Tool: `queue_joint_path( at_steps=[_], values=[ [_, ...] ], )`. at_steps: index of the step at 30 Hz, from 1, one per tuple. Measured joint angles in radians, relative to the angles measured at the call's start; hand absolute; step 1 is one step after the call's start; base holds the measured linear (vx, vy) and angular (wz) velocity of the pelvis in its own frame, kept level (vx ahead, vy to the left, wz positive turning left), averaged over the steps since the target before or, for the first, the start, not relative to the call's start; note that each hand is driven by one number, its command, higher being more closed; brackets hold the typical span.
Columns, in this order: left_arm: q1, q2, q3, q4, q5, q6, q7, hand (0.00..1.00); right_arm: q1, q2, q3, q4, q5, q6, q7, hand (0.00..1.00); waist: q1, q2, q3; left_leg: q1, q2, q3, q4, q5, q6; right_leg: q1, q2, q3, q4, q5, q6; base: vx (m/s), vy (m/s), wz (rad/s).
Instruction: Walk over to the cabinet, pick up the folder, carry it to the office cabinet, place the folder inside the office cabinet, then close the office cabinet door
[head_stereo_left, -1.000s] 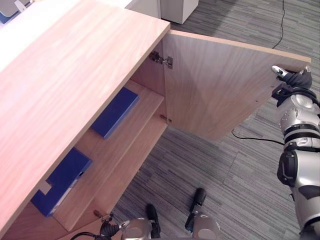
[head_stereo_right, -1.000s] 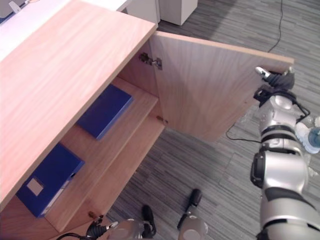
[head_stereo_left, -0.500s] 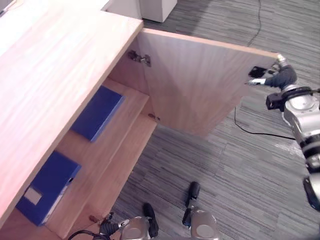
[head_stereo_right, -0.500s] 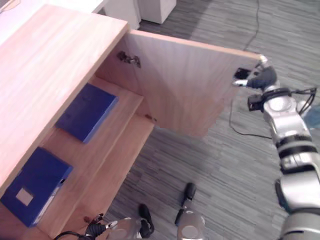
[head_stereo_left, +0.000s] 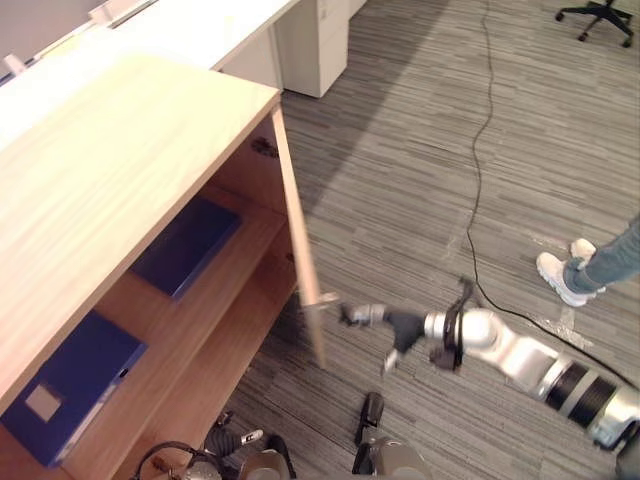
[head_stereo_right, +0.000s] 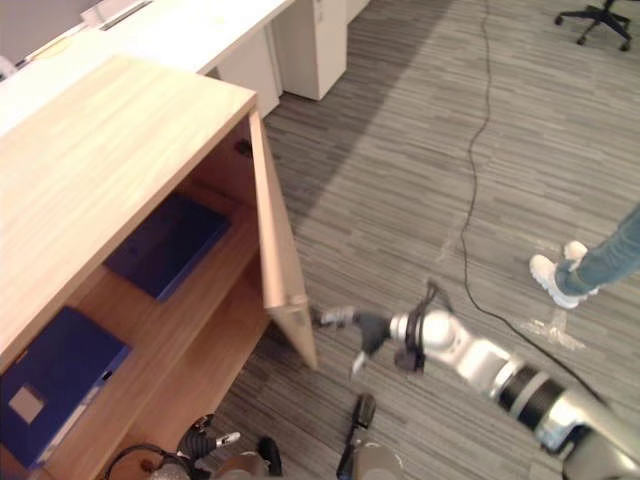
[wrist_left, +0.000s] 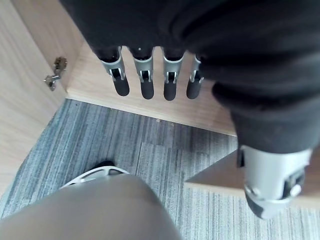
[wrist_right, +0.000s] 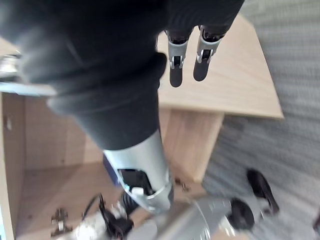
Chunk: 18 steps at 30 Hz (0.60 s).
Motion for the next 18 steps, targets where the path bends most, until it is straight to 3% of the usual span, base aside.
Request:
queue_joint_path(
  at_steps=[9, 14, 17, 18],
  values=[
    [-0.014, 0.035, 0.038, 0.056, 0.025, 0.009, -0.011, 0.00, 0.233, -0.010, 0.007, -0.054, -0.066, 0.018, 0.133, 0.00, -0.004, -0.065, -0.034, 0.000, -0.018, -0.001, -0.021, 0.013, -0.006, -0.007, -0.019, -0.001, 0.005, 0.005, -0.001, 0.05, 0.055, 0.01],
    [-0.018, 0.036, 0.037, 0.074, 0.028, 0.012, -0.032, 0.00, 0.250, -0.003, 0.005, -0.062, -0.096, 0.029, 0.139, 0.00, 0.003, -0.074, -0.040, 0.003, -0.033, -0.004, -0.024, 0.013, -0.001, -0.005, -0.031, -0.001, 0.004, 0.008, 0.004, 0.00, 0.057, 0.03],
    [-0.017, 0.042, 0.036, 0.074, 0.028, 0.013, -0.032, 0.00, 0.279, 0.099, -0.076, 0.028, -0.134, 0.026, 0.116, 0.00, 0.011, -0.074, -0.040, 0.003, -0.033, -0.009, -0.026, 0.016, -0.001, -0.004, -0.032, -0.005, 0.004, 0.008, 0.004, -0.02, 0.032, 0.04],
    [-0.017, 0.041, 0.034, 0.074, 0.027, 0.013, -0.032, 0.00, 0.280, 0.175, -0.133, 0.116, -0.166, 0.025, 0.084, 0.00, 0.013, -0.074, -0.040, 0.002, -0.033, -0.011, -0.028, 0.017, -0.002, -0.004, -0.033, -0.007, 0.004, 0.007, 0.004, -0.01, 0.015, 0.06]
  ],
)
